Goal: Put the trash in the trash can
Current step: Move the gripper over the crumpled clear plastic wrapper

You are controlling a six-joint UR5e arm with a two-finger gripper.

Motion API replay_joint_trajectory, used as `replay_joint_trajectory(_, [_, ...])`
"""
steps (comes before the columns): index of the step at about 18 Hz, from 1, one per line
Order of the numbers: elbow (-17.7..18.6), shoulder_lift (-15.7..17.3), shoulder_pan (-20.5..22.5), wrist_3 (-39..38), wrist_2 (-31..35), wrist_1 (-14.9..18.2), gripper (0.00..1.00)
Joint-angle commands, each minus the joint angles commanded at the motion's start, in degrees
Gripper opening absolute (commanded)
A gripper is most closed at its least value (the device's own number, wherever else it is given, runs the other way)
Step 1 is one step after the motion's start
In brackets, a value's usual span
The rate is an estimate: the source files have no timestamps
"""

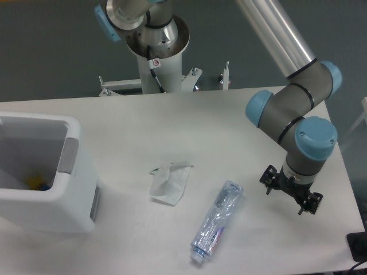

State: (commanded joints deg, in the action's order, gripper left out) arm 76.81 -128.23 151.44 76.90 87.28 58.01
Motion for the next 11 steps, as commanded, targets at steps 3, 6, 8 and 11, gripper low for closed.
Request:
replay_joint_trajectory(3, [0.1,0.2,-0.3,-0.8,0.3,0.2,1.0])
replay_joint_trajectory(6, [1.5,1.0,-1.1,-4.3,0.4,0.1,1.0])
replay_joint_trajectory(8, [3.9,3.0,-1.0,-6.0,-0.1,0.0,1.0])
replay_joint_trajectory(11, [9.0,7.1,-0.8,-6.5,-3.2,-1.2,1.0])
